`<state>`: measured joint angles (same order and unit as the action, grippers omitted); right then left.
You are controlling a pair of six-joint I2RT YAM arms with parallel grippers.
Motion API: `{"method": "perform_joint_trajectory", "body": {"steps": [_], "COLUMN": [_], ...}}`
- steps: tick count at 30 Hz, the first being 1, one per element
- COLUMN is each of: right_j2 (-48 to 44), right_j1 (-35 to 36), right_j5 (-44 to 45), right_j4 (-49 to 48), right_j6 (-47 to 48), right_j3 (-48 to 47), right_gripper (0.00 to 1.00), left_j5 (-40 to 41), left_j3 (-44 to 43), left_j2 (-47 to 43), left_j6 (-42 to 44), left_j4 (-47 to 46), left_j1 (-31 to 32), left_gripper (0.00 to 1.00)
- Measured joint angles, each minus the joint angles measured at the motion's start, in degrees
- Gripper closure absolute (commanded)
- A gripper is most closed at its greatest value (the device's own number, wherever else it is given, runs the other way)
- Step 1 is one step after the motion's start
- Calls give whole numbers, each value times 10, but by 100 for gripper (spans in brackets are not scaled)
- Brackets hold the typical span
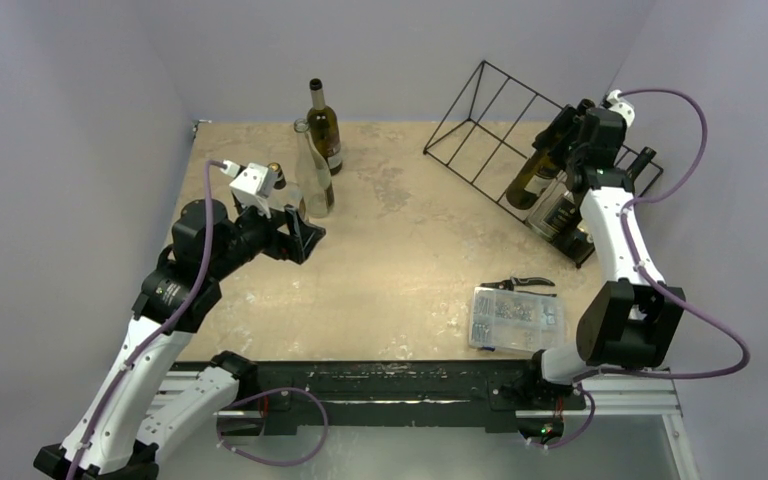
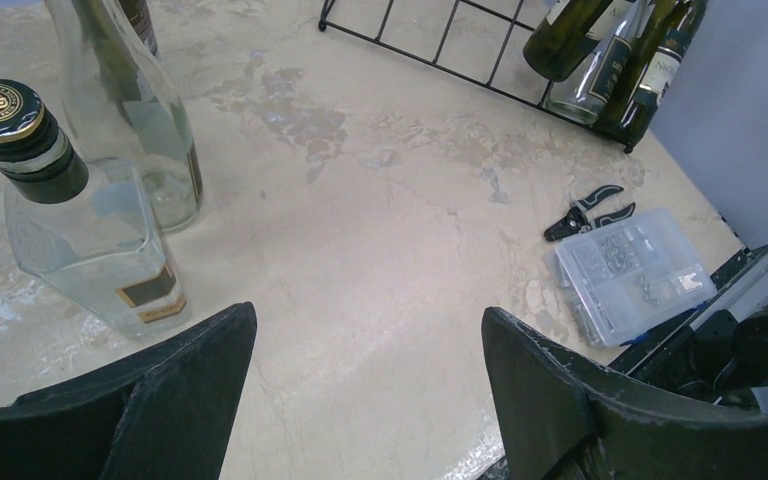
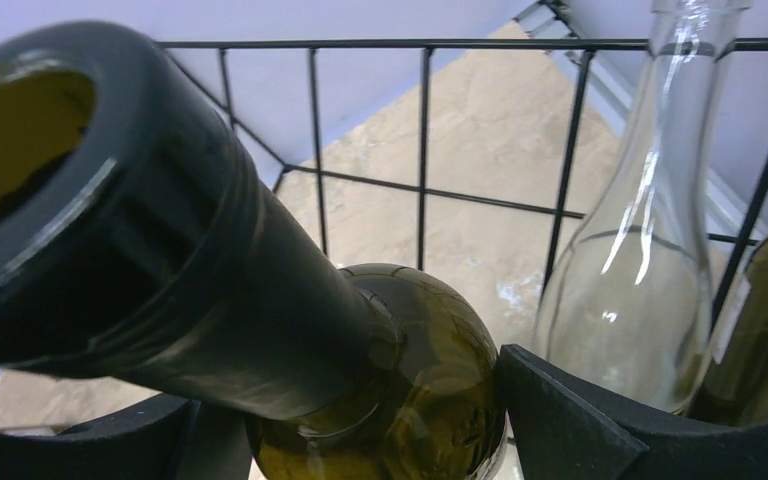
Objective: Put the wine bottle on the wine rack
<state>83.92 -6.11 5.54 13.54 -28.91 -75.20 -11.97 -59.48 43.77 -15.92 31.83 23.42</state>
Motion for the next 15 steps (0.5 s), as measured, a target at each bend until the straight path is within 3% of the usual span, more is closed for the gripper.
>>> {"method": "perform_joint_trajectory", "body": {"steps": [15], "right_j2": [63], "right_j1": [-7], "right_j5": [40], "right_j4": [32], "right_j6": [3], "right_j3": [-45], "right_gripper": [100], "left_j5": [5], "left_j3": [-10], "left_j2": [4], "left_j6": [0], "left_j4": [7], "left_j1": [17], "left_gripper": [17]}}
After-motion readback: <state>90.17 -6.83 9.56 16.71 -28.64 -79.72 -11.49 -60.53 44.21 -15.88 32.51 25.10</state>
